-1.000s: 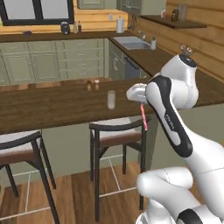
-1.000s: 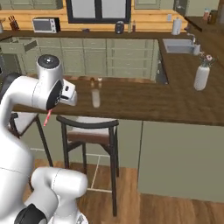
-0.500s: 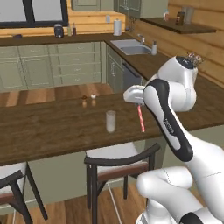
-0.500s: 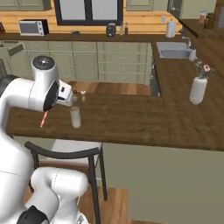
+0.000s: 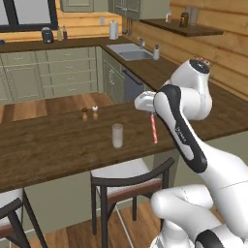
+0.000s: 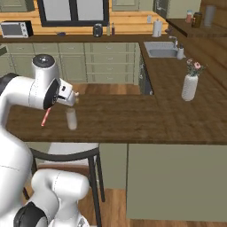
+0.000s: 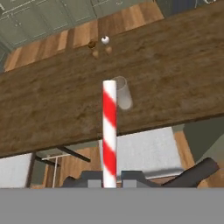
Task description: Take a straw from the drawer in front and place it inside the glass cup on the dining counter.
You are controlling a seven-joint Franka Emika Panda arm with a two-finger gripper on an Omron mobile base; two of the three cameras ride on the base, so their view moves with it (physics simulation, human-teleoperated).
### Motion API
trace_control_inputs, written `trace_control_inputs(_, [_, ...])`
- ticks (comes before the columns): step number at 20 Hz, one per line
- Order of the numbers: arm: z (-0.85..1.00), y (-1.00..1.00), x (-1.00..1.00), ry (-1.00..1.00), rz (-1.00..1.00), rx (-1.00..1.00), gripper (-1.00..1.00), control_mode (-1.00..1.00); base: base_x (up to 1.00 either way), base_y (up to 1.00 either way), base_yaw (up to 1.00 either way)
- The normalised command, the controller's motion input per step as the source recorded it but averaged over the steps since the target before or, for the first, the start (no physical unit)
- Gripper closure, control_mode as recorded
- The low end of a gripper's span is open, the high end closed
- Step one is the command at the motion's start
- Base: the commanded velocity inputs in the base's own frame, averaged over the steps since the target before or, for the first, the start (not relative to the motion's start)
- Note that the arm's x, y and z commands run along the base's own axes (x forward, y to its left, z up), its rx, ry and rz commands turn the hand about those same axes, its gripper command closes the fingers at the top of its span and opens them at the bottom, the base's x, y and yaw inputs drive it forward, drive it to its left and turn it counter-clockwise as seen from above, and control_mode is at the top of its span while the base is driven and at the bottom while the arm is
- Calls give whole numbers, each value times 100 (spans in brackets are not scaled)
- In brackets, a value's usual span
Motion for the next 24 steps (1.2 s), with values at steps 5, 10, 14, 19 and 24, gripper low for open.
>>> trace_control_inputs(5, [6,-10,95,-1,6,2,100,-100,0,0,0])
trace_control_inputs(10, [0,-14,96,-5,33,2,100,-100,0,0,0])
trace_control_inputs(14, [0,-7,78,-10,50,1,100,-100,0,0,0])
trace_control_inputs(19, [0,-2,64,-10,64,1,100,-100,0,0,0])
trace_control_inputs(24, [0,20,27,-5,53,1,100,-100,0,0,0])
